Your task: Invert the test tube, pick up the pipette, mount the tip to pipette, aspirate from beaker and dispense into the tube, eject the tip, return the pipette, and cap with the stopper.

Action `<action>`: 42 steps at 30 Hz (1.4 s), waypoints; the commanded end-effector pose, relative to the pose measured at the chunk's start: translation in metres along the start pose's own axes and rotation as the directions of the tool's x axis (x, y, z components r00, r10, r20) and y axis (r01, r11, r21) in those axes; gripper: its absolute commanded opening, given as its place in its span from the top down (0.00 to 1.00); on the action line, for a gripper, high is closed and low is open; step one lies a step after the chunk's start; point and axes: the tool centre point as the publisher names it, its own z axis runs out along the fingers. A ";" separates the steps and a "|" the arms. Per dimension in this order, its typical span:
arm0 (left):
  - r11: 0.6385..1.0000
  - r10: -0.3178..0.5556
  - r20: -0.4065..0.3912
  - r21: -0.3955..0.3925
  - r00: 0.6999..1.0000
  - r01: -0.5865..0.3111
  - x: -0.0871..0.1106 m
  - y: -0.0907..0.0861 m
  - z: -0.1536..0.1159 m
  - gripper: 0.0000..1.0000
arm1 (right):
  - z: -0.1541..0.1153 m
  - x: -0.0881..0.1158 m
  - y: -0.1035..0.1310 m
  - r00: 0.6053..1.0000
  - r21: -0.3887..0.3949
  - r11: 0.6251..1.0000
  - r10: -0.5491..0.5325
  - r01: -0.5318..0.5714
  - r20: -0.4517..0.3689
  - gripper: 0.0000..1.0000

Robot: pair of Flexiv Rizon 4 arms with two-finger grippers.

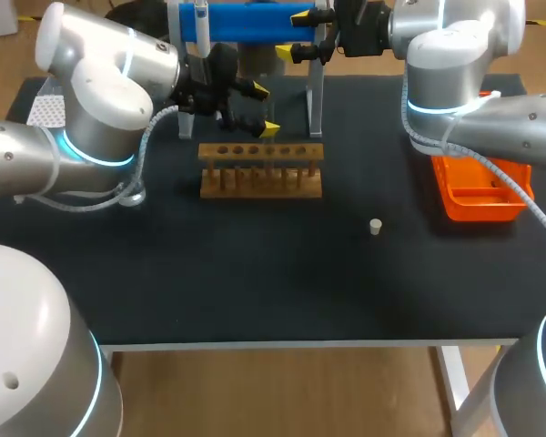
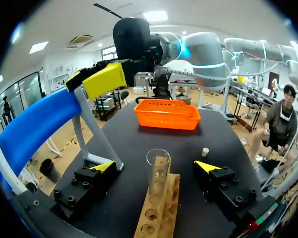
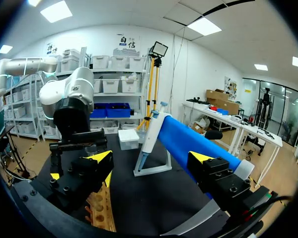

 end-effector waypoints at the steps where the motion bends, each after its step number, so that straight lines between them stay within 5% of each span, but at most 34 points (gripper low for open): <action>1: 1.000 0.000 0.003 -0.014 1.000 0.000 0.000 0.002 0.008 0.00 | 0.000 -0.001 0.000 1.000 0.001 1.000 -0.001 0.001 -0.001 0.00; 42: 0.996 0.029 -0.043 -0.088 0.999 -0.033 -0.001 0.021 0.044 0.00 | 0.000 -0.001 0.000 1.000 0.001 1.000 -0.001 0.001 -0.001 0.00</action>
